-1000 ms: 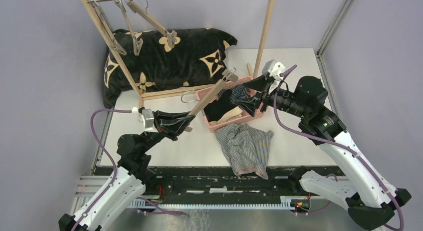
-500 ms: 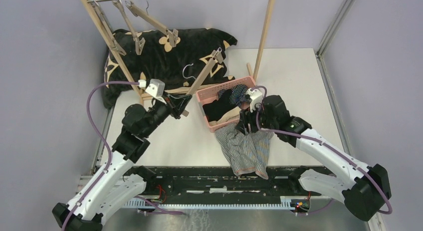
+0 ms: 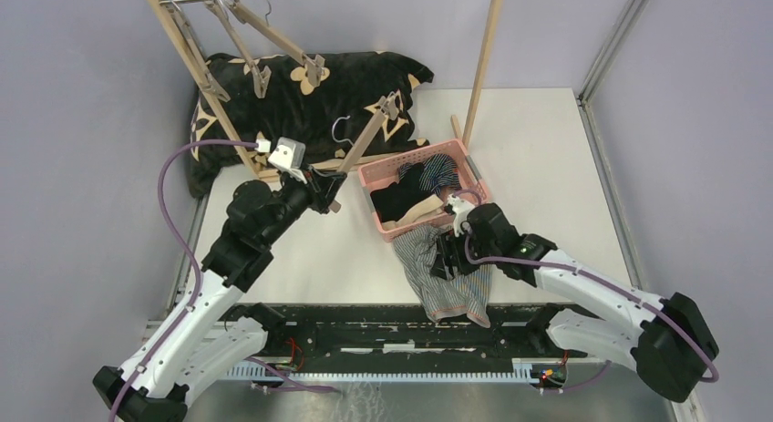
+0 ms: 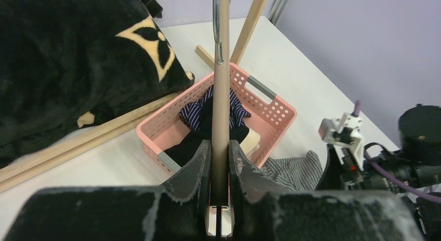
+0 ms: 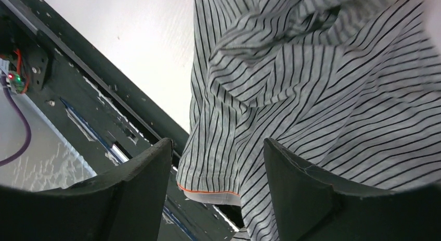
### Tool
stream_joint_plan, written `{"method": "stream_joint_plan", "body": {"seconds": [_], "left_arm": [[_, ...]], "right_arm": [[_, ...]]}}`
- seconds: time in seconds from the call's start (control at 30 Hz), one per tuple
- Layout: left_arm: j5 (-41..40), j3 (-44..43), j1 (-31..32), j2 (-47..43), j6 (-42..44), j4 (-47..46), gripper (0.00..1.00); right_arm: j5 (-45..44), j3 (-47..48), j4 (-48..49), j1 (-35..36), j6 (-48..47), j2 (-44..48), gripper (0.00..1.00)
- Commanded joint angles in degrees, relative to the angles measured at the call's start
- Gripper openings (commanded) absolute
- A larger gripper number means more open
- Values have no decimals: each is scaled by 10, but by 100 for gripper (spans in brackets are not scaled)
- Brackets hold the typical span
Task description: Remove the underwear clipped to the hanger
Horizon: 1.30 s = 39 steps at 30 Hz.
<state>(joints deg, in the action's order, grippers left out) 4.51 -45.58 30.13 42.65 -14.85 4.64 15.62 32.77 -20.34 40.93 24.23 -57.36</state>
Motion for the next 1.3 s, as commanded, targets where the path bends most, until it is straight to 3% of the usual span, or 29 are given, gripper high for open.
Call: {"method": "stream_joint_plan", "body": {"seconds": [0.0, 0.27, 0.33, 0.5, 0.6, 0.8, 1.03, 1.13, 1.27], "left_arm": [[-6, -38, 9, 7, 34, -4, 3], [-106, -81, 79, 62, 70, 26, 3], [-144, -104, 105, 85, 84, 38, 3], [-222, -154, 180, 138, 111, 53, 3], [-276, -186, 217, 165, 122, 65, 3], [-330, -259, 285, 208, 154, 77, 3], [-372, -333, 309, 260, 185, 100, 3], [-396, -366, 310, 270, 201, 98, 3], [-371, -419, 309, 282, 221, 112, 3]], "right_arm": [[1, -8, 42, 21, 41, -42, 73], [-59, -10, 52, 57, 52, -127, 74], [-81, -5, 49, 64, 56, -149, 69], [-113, 3, 39, 68, 63, -197, 38], [-109, 8, 39, 74, 61, -216, 2], [-121, 75, -9, 109, 34, -142, 1], [-155, 165, -76, 113, -1, -36, 1], [-212, 208, -101, 113, -20, -4, 1], [-340, 261, -91, 112, -57, 9, 1]]}}
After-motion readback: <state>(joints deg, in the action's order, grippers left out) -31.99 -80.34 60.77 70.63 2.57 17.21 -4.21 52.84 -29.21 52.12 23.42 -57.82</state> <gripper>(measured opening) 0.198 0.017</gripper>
